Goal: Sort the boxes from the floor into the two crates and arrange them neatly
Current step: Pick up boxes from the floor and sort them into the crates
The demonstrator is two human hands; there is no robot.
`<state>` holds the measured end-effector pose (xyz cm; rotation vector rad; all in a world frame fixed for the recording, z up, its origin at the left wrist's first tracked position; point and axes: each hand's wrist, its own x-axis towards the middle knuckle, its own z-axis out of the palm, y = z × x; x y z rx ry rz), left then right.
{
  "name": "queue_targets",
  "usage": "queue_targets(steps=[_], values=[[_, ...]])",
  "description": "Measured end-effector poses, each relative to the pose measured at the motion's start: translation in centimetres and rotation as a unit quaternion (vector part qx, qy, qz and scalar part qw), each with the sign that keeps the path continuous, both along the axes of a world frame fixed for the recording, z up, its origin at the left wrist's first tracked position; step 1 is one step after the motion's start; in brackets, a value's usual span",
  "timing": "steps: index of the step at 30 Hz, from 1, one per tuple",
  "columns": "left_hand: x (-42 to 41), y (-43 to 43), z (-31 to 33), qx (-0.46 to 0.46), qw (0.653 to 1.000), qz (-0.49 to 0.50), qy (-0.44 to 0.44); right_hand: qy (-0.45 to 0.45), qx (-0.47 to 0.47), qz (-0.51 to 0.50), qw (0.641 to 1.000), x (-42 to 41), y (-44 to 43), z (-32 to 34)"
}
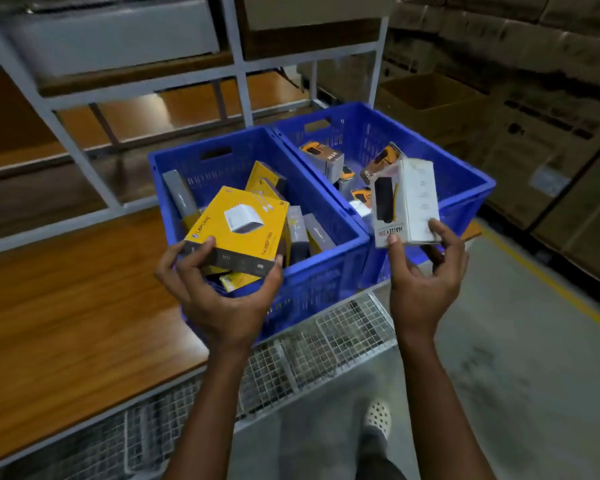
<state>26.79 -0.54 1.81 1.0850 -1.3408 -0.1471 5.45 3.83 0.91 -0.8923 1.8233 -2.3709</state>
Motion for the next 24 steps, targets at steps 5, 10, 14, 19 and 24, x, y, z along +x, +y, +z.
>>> queue_targets(steps=[5,10,14,19,24], values=[[-3.7,-4.3,0.4,-0.002,0.998,0.058,0.023,0.04,0.017,0.028,0.999,-4.6,-6.5,1.1],[-7.4,-8.4,1.7,0.0,0.992,0.117,0.048,0.065,0.026,0.098,0.993,-9.6,-13.9,1.7],[-9.0,-10.2,2.4,0.02,0.981,0.184,0.054,0.145,0.076,0.111,0.98,-12.5,-18.4,1.7],[-9.7,-10.7,2.1,0.028,0.973,0.221,0.059,0.158,0.149,0.148,0.965,-14.6,-21.3,0.6],[-9.3,-10.3,2.0,0.063,0.971,0.227,0.048,0.159,0.17,0.233,0.944,-14.2,-21.9,0.4]])
